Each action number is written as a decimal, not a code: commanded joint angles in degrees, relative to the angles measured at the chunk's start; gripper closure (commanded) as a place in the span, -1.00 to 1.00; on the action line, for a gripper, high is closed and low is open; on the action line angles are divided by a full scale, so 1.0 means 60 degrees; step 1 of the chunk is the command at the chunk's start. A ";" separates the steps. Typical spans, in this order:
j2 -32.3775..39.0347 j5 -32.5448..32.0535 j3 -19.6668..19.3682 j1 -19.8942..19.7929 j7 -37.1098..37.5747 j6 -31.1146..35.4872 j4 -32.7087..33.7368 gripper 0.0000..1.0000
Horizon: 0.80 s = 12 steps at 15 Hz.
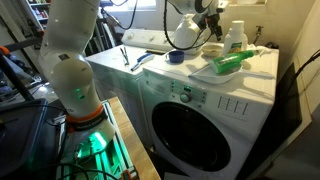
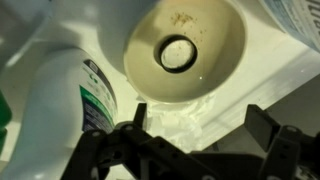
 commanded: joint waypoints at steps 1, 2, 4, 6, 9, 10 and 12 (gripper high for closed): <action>-0.0403 -0.0071 0.0139 -0.0230 0.0715 -0.0941 -0.0668 -1.00; -0.0339 0.0287 0.0371 -0.0504 0.0517 -0.1003 -0.0730 -1.00; -0.0306 0.0452 0.0469 -0.0659 0.0599 -0.1042 -0.0908 -1.00; -0.0289 0.0540 0.0542 -0.0781 0.0655 -0.1098 -0.1076 -1.00; -0.0189 0.0486 0.0483 -0.0808 0.0936 -0.1303 -0.1198 -1.00; -0.0160 0.0558 0.0536 -0.0866 0.0937 -0.1359 -0.1224 -0.97; -0.0092 0.0786 0.0663 -0.0982 0.0926 -0.1290 -0.1232 -0.57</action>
